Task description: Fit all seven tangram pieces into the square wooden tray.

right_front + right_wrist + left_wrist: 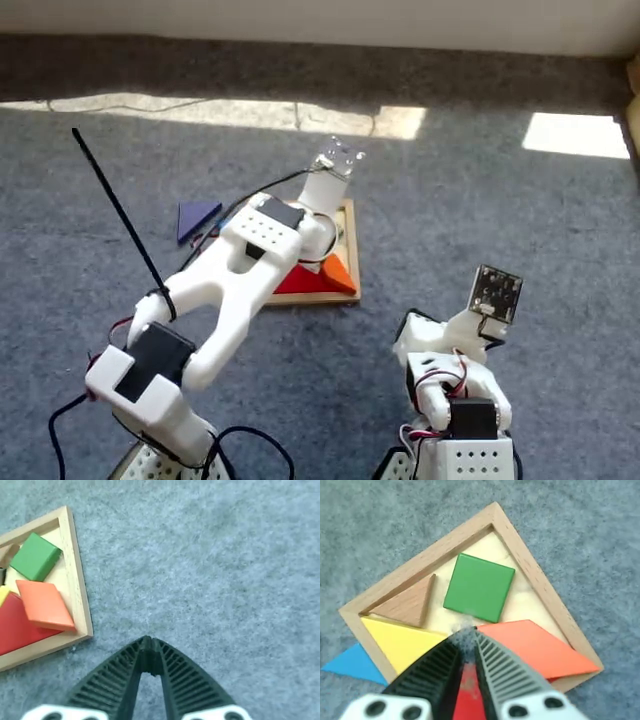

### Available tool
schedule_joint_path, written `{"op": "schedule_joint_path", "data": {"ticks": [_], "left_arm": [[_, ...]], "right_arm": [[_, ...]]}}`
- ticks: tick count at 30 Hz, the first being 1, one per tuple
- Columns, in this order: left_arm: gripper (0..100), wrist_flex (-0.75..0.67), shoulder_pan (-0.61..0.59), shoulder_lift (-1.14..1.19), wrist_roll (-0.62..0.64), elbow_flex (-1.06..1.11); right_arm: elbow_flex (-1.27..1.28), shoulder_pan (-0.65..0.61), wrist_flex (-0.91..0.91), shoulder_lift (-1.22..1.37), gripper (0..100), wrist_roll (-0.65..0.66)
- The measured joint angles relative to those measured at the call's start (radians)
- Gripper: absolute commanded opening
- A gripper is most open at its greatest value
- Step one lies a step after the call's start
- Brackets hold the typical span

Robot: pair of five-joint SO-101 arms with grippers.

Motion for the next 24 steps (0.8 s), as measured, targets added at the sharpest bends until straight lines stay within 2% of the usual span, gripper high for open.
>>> {"op": "schedule_joint_path", "data": {"ticks": [4, 12, 24], "left_arm": [[0, 0.046, 0.0, -0.026, 0.0, 0.0], [0, 0.051, 0.021, 0.031, 0.0, -0.005], [0, 0.052, 0.052, 0.17, 0.0, -0.193]], "right_arm": [[0.0, 0.003, 0.0, 0.0, 0.5, 0.0], [0.0, 0.006, 0.0, 0.0, 0.5, 0.0], [0.0, 0.005, 0.0, 0.0, 0.5, 0.0]]}}
